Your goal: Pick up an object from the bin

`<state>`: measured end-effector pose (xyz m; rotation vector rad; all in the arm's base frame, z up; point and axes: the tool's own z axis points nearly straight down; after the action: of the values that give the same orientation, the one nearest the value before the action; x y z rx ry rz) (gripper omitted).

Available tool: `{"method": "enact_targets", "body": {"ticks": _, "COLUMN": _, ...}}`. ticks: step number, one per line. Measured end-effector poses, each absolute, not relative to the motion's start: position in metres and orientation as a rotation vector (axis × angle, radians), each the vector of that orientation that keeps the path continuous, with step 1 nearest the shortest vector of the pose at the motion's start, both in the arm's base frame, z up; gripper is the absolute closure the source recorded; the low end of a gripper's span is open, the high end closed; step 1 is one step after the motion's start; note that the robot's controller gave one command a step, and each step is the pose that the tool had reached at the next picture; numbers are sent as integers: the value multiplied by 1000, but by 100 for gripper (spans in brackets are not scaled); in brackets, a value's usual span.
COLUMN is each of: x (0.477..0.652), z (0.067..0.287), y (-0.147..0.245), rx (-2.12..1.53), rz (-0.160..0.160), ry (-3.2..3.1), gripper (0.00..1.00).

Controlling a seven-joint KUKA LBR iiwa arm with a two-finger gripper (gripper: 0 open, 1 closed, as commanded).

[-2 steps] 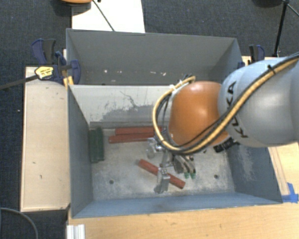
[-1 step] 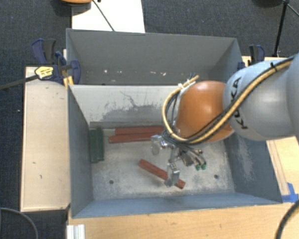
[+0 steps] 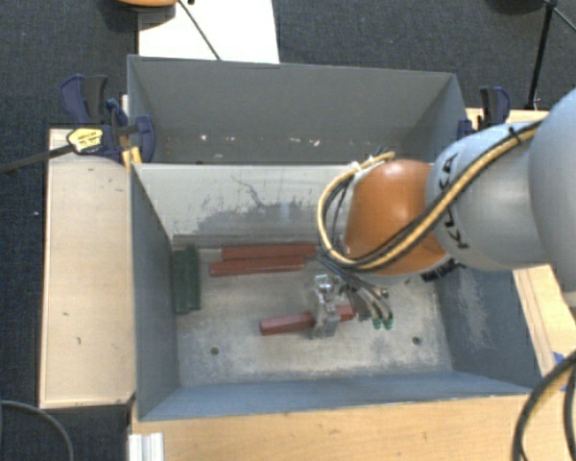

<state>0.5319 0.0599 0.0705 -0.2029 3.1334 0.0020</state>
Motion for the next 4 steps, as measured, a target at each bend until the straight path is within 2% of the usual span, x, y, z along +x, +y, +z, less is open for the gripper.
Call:
{"method": "enact_targets", "body": {"ticks": 1, "x": 532, "z": 70, "y": 60, "rx": -200, "rz": 2, "ry": 3134, "gripper": 100}}
{"method": "enact_targets", "body": {"ticks": 2, "x": 527, "z": 160, "y": 75, "rx": -230, "rz": 1, "ry": 3136, "gripper": 0}}
{"method": "enact_targets", "body": {"ticks": 3, "x": 524, "z": 221, "y": 85, "rx": -248, "rz": 1, "ry": 3133, "gripper": 0}}
{"method": "enact_targets", "body": {"ticks": 4, "x": 526, "z": 232, "y": 86, "rx": -247, "rz": 3, "ry": 3119, "gripper": 0}}
